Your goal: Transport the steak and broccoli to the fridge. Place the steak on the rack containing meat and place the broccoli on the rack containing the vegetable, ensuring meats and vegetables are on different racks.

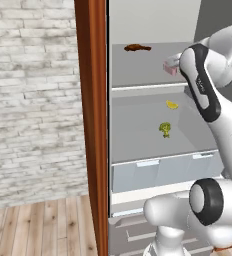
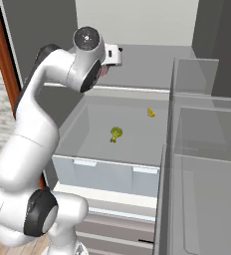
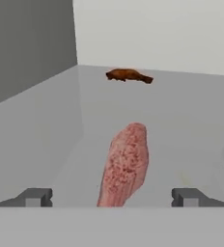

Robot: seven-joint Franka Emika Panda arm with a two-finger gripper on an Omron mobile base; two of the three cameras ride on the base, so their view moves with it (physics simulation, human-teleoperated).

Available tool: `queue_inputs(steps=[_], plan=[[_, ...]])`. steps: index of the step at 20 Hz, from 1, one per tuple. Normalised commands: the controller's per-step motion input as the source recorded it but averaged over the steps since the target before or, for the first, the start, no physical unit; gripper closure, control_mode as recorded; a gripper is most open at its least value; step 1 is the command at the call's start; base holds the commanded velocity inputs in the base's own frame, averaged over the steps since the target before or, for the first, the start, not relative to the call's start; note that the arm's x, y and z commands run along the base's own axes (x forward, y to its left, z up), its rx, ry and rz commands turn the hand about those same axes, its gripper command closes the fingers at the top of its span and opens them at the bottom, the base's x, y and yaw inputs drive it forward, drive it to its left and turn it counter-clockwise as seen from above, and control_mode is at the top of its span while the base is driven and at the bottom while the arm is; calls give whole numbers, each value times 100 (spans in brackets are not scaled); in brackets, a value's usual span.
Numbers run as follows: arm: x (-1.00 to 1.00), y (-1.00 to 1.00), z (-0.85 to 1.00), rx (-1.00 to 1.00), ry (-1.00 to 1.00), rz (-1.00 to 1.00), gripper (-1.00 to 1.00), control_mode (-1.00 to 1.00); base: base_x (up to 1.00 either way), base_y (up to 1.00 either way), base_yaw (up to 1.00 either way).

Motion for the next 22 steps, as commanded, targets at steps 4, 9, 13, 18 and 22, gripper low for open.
queue_inputs(steps=[4,9,13,18,22], plan=[[-86,19,7,0,-7,-2,-100,-100,0,0,0],[-95,26,11,0,-5,-8,-100,-100,0,0,0],[-100,11,9,0,0,-15,-100,-100,0,0,0],[-100,7,17,0,1,-15,-100,-100,0,0,0],[-100,5,16,3,8,-11,-100,-100,0,0,0]])
